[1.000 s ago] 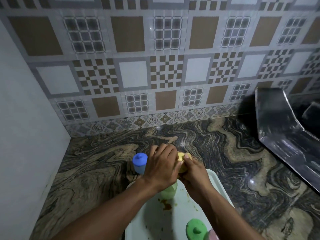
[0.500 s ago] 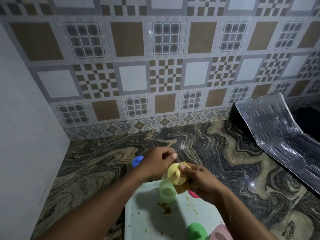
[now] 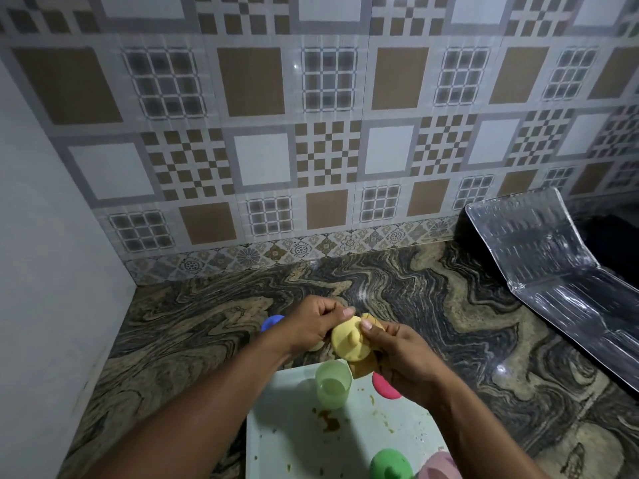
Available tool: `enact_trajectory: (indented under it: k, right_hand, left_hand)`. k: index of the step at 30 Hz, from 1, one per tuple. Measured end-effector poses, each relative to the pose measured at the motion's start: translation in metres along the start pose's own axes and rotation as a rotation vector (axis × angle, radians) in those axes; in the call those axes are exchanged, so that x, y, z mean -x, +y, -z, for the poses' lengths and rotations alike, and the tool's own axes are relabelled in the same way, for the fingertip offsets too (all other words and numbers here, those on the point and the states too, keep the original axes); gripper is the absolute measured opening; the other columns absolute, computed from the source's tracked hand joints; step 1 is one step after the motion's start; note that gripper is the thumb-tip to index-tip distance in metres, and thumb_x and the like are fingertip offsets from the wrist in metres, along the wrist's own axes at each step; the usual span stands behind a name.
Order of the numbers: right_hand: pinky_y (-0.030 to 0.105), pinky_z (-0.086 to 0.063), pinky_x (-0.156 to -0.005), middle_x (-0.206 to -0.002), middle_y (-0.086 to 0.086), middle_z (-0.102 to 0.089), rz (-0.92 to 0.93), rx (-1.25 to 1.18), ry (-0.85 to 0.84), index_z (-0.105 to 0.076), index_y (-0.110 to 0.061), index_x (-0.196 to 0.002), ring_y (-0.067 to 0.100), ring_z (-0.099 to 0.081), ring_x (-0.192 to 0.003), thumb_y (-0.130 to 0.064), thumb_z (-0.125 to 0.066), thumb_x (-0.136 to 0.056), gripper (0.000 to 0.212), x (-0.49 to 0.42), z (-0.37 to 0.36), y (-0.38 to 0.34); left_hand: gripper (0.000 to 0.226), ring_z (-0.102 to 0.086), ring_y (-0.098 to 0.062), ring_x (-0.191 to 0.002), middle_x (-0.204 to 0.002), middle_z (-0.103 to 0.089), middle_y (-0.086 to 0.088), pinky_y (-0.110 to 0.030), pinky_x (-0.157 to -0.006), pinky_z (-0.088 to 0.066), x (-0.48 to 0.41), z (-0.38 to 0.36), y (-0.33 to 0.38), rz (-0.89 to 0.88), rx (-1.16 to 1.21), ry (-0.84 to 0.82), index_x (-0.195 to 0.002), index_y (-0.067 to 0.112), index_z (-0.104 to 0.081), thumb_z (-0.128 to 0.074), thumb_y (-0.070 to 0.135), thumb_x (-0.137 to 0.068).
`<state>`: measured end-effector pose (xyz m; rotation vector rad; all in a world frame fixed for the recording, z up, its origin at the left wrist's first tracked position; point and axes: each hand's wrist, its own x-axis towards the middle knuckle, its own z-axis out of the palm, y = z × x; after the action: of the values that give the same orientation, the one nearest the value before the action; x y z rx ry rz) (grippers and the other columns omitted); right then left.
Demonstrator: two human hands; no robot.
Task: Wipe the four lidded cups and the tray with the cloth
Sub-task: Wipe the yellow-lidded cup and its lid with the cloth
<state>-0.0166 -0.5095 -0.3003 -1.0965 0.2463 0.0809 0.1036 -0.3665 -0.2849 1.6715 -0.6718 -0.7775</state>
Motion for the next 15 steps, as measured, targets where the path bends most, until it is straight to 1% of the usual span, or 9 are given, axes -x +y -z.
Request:
enact_trajectory:
  k: [2, 4, 5, 6, 8, 10, 12, 14, 15]
  right_hand:
    - [0.042, -0.061, -0.065, -0.101, 0.039, -0.066, 0.035, 0.011, 0.039, -0.068, 0.015, -0.103, 0.037, -0.07, -0.076, -0.02, -0.06, -0.093, 0.038, 0.001, -0.002, 0.006]
    - [0.038, -0.059, -0.055, -0.092, 0.035, -0.066, 0.008, 0.006, 0.016, -0.063, 0.021, -0.106, 0.033, -0.068, -0.065, -0.02, -0.061, -0.093, 0.043, 0.006, 0.0, 0.006]
    - [0.036, -0.058, -0.052, -0.088, 0.032, -0.067, -0.022, 0.011, -0.014, -0.061, 0.022, -0.107, 0.032, -0.067, -0.06, -0.02, -0.062, -0.093, 0.044, 0.007, 0.001, 0.005]
    - [0.036, -0.058, -0.05, -0.086, 0.03, -0.067, -0.052, 0.037, -0.051, -0.06, 0.022, -0.108, 0.031, -0.066, -0.058, -0.021, -0.064, -0.093, 0.046, 0.008, 0.002, 0.001]
    - [0.036, -0.058, -0.054, -0.09, 0.03, -0.067, -0.082, 0.128, -0.125, -0.064, 0.018, -0.107, 0.031, -0.065, -0.061, -0.026, -0.068, -0.09, 0.047, 0.005, 0.004, -0.01]
    - [0.038, -0.057, -0.057, -0.091, 0.029, -0.067, -0.092, 0.174, -0.141, -0.069, 0.012, -0.101, 0.032, -0.064, -0.064, -0.029, -0.071, -0.086, 0.044, 0.003, 0.005, -0.019]
    - [0.038, -0.057, -0.055, -0.086, 0.029, -0.067, -0.072, 0.14, -0.133, -0.07, 0.011, -0.097, 0.033, -0.064, -0.06, -0.025, -0.07, -0.088, 0.037, 0.003, 0.004, -0.025]
    - [0.036, -0.058, -0.052, -0.083, 0.029, -0.068, -0.017, 0.069, -0.108, -0.07, 0.011, -0.096, 0.031, -0.066, -0.057, -0.02, -0.062, -0.093, 0.033, 0.004, 0.0, -0.023]
    - [0.035, -0.058, -0.051, -0.084, 0.029, -0.068, 0.025, 0.03, -0.063, -0.069, 0.012, -0.096, 0.03, -0.067, -0.057, -0.02, -0.06, -0.093, 0.034, 0.004, -0.002, -0.018]
  left_hand:
    - [0.031, -0.046, -0.005, -0.05, -0.055, -0.055, 0.005, -0.017, -0.051, -0.039, 0.001, 0.0, -0.009, -0.006, 0.039, 0.018, -0.071, 0.006, -0.058, -0.06, 0.018, -0.099]
    - [0.035, -0.05, -0.017, -0.056, -0.063, -0.056, -0.01, -0.026, -0.056, -0.043, 0.004, -0.001, -0.011, 0.036, 0.059, -0.019, -0.075, 0.003, -0.061, -0.065, 0.03, -0.096]
    - [0.04, -0.051, -0.022, -0.055, -0.063, -0.055, -0.014, -0.027, -0.056, -0.044, 0.005, -0.001, -0.008, 0.074, 0.06, -0.026, -0.073, 0.003, -0.062, -0.066, 0.036, -0.095]
    - [0.046, -0.05, -0.023, -0.049, -0.058, -0.054, -0.013, -0.026, -0.052, -0.043, 0.005, -0.002, -0.002, 0.109, 0.044, -0.023, -0.067, 0.005, -0.06, -0.064, 0.041, -0.095]
    - [0.057, -0.045, -0.02, -0.038, -0.046, -0.05, -0.008, -0.021, -0.042, -0.04, 0.002, -0.004, 0.012, 0.165, -0.053, -0.017, -0.056, 0.011, -0.056, -0.056, 0.051, -0.097]
    - [0.061, -0.04, -0.017, -0.037, -0.044, -0.046, -0.002, -0.022, -0.044, -0.034, -0.004, -0.008, 0.022, 0.157, -0.223, -0.012, -0.051, 0.017, -0.05, -0.055, 0.06, -0.094]
    - [0.057, -0.034, -0.015, -0.043, -0.048, -0.042, 0.0, -0.029, -0.052, -0.029, -0.01, -0.012, 0.024, 0.107, -0.269, 0.028, -0.051, 0.02, -0.047, -0.061, 0.059, -0.091]
    - [0.055, -0.033, -0.015, -0.045, -0.049, -0.041, -0.002, -0.029, -0.051, -0.028, -0.014, -0.015, 0.021, 0.036, -0.191, 0.099, -0.052, 0.014, -0.051, -0.064, 0.048, -0.093]
    - [0.054, -0.032, -0.016, -0.044, -0.049, -0.04, -0.004, -0.029, -0.051, -0.028, -0.017, -0.016, 0.017, -0.014, -0.154, 0.163, -0.054, 0.009, -0.054, -0.065, 0.044, -0.094]
